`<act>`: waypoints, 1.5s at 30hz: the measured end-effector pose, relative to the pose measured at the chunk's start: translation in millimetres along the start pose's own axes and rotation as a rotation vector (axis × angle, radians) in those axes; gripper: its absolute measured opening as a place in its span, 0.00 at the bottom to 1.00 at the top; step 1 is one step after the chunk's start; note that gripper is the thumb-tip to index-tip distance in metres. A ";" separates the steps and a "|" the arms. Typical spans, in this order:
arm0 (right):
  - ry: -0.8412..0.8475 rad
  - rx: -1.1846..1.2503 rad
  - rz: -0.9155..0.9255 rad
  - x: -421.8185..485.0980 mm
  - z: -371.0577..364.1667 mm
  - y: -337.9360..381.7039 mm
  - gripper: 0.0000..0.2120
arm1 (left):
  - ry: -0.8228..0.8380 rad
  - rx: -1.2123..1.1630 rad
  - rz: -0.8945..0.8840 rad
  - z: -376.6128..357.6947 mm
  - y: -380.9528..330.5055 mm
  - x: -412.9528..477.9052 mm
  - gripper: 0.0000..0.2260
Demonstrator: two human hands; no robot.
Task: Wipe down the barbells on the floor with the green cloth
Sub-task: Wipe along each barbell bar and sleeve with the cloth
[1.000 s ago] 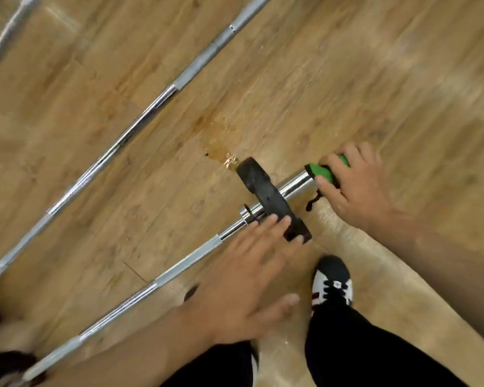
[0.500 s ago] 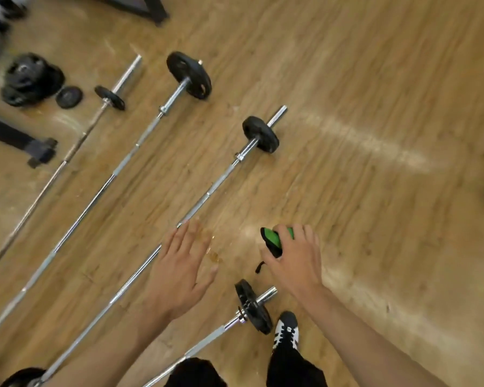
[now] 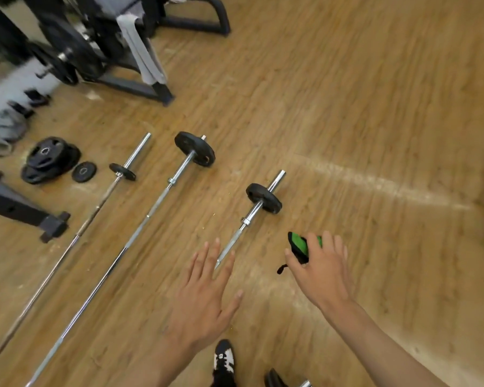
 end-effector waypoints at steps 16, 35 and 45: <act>-0.026 -0.249 -0.186 135.2 -54.8 32.0 0.26 | 0.043 -0.146 -0.142 -52.6 91.3 215.6 0.31; 0.418 -0.067 0.242 372.1 -307.1 -64.0 0.27 | 0.213 -0.044 0.317 -216.0 60.2 420.9 0.30; 0.625 -0.071 0.291 393.9 -425.5 -151.0 0.28 | 0.237 -0.033 0.553 -349.7 50.7 452.6 0.32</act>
Point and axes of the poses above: each hand's wrist, its own x-axis towards the middle knuckle, its own z-axis out of the back of the hand, y = z × x, the point moved 9 cm from there along x, towards the middle knuckle, and after that the axes turned 14 degrees about -y, right-handed, at the moved point
